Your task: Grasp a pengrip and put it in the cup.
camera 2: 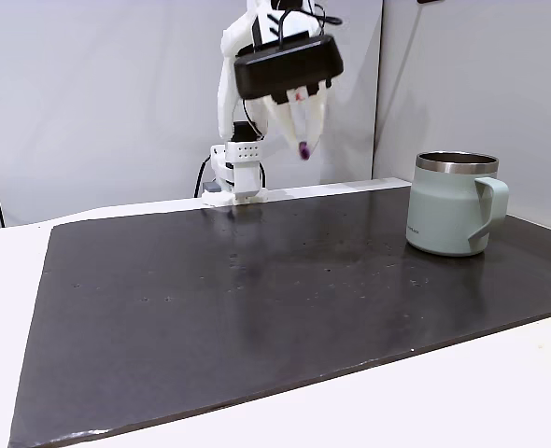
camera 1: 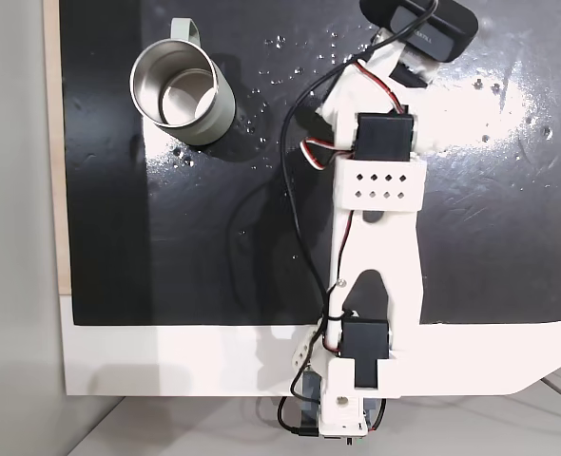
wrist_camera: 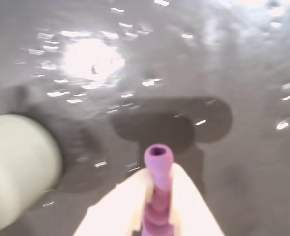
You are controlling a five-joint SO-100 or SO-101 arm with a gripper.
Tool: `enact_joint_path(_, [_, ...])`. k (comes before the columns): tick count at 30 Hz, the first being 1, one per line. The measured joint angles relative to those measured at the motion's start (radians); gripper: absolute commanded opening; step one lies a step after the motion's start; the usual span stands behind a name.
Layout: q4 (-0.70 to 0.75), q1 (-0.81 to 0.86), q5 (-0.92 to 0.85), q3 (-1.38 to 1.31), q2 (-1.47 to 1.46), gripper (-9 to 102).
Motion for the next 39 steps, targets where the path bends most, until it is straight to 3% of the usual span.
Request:
enact_joint_path(13, [0.364, -0.23, 0.479, -0.782, -0.245, 0])
enact_joint_path(26, [0.342, -0.407, 0.831, -0.982, -0.462, 0])
enact_joint_path(33, [0.181, -0.476, 0.851, -0.991, -0.535, 0])
enact_joint_path(39, [0.135, -0.52, 0.853, -0.991, -0.569, 0])
